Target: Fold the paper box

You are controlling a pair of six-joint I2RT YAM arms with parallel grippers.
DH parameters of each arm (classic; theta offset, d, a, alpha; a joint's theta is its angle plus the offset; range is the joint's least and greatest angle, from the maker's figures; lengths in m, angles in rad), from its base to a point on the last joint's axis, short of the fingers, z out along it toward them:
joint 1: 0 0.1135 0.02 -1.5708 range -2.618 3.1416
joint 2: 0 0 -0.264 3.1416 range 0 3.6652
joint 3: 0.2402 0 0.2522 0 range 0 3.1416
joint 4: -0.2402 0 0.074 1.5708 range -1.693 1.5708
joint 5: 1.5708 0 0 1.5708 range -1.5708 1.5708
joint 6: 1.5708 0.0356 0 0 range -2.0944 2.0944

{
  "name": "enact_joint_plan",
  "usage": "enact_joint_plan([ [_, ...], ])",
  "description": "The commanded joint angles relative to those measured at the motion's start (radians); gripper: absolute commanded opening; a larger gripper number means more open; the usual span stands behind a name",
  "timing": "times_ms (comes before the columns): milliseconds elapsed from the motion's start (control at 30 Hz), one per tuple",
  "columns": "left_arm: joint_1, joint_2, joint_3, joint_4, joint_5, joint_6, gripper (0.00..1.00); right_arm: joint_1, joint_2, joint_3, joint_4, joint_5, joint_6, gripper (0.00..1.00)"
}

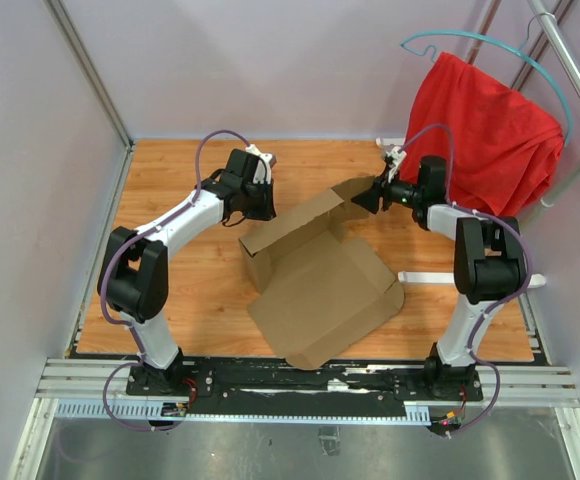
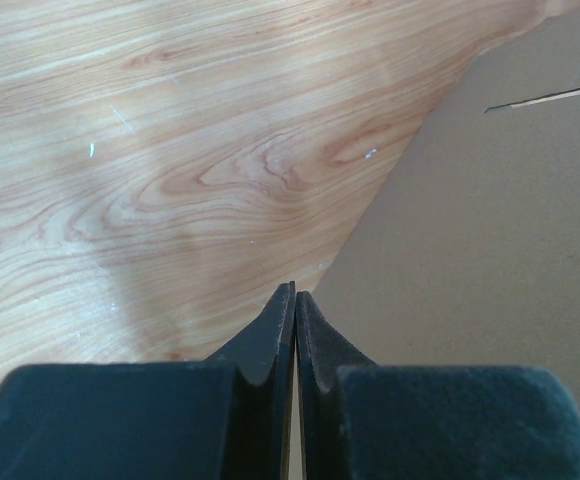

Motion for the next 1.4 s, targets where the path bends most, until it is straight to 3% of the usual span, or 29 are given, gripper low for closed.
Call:
enact_joint_plan([
  [0, 0.004, -0.023, 0.005, 0.023, 0.039, -0.009, 0.07, -0.01, -0.056, -0.066, 0.039, -0.046, 0.045, 0.44],
  [67, 0.004, -0.025, 0.006, 0.026, 0.045, -0.012, 0.07, -0.005, -0.08, -0.082, 0.01, -0.035, 0.042, 0.38],
  [300, 0.004, -0.038, -0.003, 0.031, 0.063, -0.021, 0.07, 0.075, -0.2, -0.144, -0.11, 0.123, -0.018, 0.33],
  [500, -0.006, -0.062, -0.026, 0.041, 0.072, -0.026, 0.07, 0.165, -0.232, -0.058, -0.324, 0.302, -0.06, 0.27],
  [633, -0.03, -0.064, -0.025, 0.035, 0.053, -0.02, 0.07, 0.181, -0.236, -0.05, -0.336, 0.371, -0.033, 0.24],
  [733, -0.034, -0.064, -0.026, 0.034, 0.05, -0.019, 0.07, 0.184, -0.237, -0.049, -0.325, 0.447, -0.027, 0.28],
  [833, -0.033, -0.065, -0.022, 0.031, 0.042, -0.017, 0.07, 0.185, -0.228, -0.033, -0.344, 0.512, -0.03, 0.44],
  [933, -0.033, -0.061, -0.02, 0.03, 0.034, -0.015, 0.07, 0.184, -0.218, -0.035, -0.352, 0.522, -0.036, 0.51],
  [1167, -0.033, -0.043, -0.006, 0.014, -0.003, -0.012, 0.07, 0.184, -0.175, -0.095, -0.273, 0.52, -0.017, 0.51],
  [1367, -0.033, -0.072, -0.006, 0.0, -0.098, -0.005, 0.07, 0.182, -0.138, -0.082, -0.26, 0.544, 0.031, 0.4],
])
